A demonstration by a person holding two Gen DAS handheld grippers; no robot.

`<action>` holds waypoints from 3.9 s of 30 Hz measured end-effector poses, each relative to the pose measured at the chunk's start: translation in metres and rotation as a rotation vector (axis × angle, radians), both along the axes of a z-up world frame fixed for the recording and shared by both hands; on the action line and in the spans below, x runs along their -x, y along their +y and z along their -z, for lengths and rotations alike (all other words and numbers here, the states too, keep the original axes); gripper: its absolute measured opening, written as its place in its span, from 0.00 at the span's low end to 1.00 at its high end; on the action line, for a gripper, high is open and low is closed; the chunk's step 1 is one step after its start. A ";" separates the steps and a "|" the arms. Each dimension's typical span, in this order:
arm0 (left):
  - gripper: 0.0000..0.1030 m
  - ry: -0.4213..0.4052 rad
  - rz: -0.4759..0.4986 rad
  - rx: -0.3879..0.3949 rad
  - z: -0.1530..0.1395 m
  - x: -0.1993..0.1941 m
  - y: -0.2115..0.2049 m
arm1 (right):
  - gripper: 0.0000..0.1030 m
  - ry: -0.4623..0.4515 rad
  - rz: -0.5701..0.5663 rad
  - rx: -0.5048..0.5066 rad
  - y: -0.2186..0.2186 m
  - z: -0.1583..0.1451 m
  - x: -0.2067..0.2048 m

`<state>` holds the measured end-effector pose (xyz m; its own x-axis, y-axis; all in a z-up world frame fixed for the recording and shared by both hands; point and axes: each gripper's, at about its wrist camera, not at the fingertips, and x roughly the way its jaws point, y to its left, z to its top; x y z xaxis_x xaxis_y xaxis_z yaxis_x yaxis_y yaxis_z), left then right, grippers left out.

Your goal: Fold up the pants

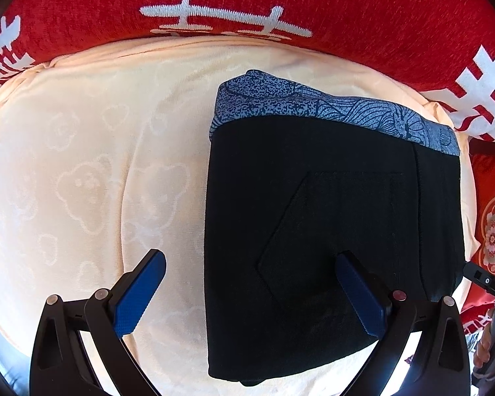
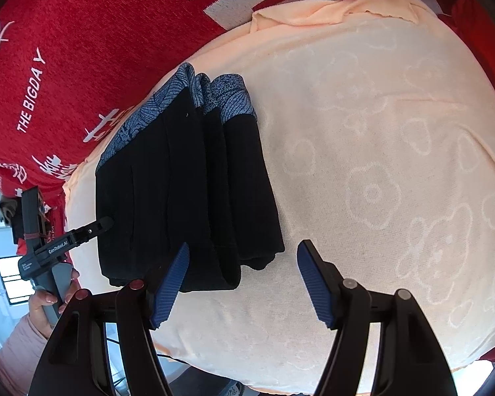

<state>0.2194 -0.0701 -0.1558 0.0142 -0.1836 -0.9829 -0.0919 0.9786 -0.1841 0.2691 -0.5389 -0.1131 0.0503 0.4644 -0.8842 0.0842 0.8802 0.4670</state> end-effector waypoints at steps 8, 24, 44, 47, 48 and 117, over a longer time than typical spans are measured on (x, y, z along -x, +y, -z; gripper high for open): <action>1.00 -0.013 -0.001 0.008 -0.006 0.001 0.006 | 0.70 -0.001 0.007 -0.005 -0.005 0.001 -0.001; 1.00 -0.041 -0.008 0.036 -0.025 -0.001 0.030 | 0.70 -0.005 0.015 -0.027 -0.010 0.004 -0.007; 1.00 -0.033 0.002 0.165 -0.011 -0.005 0.045 | 0.77 0.026 -0.038 -0.183 -0.013 0.023 -0.027; 1.00 -0.032 -0.005 0.215 -0.009 -0.008 0.049 | 0.77 0.030 -0.070 -0.203 -0.009 0.026 -0.032; 1.00 -0.035 -0.003 0.237 -0.009 -0.010 0.050 | 0.77 0.029 -0.077 -0.216 -0.008 0.026 -0.033; 0.99 -0.123 0.079 -0.065 -0.052 0.095 0.017 | 0.75 0.070 -0.099 -0.063 0.029 0.023 0.041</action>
